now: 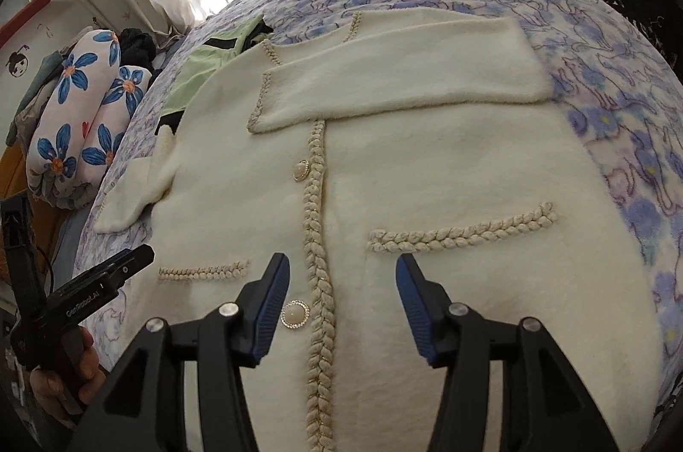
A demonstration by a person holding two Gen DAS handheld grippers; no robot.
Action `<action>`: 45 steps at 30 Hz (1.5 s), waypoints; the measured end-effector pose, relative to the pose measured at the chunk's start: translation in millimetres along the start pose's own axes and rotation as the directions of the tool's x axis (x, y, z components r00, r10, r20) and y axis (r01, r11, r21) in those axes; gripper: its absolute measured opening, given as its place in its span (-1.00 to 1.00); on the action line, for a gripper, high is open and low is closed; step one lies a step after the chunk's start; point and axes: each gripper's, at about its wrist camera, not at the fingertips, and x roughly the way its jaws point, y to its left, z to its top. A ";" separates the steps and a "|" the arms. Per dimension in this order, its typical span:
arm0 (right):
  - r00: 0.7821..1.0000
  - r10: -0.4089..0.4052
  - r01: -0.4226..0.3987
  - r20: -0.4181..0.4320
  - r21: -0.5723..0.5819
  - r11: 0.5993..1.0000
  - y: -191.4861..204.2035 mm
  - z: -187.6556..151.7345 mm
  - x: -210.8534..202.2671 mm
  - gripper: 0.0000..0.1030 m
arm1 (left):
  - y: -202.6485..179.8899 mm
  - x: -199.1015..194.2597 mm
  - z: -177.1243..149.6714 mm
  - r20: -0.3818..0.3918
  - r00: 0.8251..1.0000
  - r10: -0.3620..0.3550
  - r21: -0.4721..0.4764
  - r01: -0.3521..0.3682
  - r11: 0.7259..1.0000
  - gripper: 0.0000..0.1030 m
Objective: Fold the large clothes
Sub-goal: 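Release the sleeve and pull both tools back from the cardigan, then grasp the other cardigan sleeve cuff with the left tool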
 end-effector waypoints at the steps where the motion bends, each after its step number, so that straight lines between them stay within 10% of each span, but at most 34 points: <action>1: 1.000 -0.002 0.002 -0.003 -0.015 1.000 4.8 0.4 1.2 0.01 | 6.8 0.1 -1.2 -0.003 1.000 0.005 -0.008 -0.005 1.000 0.06; 16: 0.999 0.029 -0.023 0.017 -0.283 0.959 117.9 11.2 37.0 0.01 | 162.4 0.7 7.0 0.033 0.999 0.001 -0.257 0.008 0.966 0.06; 33: 0.999 0.009 -0.021 -0.032 -0.391 0.920 180.9 12.5 90.1 0.01 | 354.9 93.3 53.0 0.170 0.969 -0.180 -0.637 0.248 0.730 0.05; 37: 0.999 -0.013 0.000 -0.030 -0.402 0.916 181.2 15.6 99.7 0.01 | 363.8 106.2 64.3 0.180 0.968 -0.177 -0.641 0.251 0.725 0.04; 43: 0.999 0.004 -0.023 -0.051 -0.383 0.923 176.4 16.2 104.5 0.01 | 369.7 107.7 81.1 0.164 0.983 -0.080 -0.659 0.169 0.733 -0.84; 45: 0.999 0.012 -0.027 -0.043 -0.377 0.926 172.5 17.4 101.9 0.01 | 342.3 86.1 95.1 0.163 0.986 0.036 -0.582 0.066 0.810 -0.87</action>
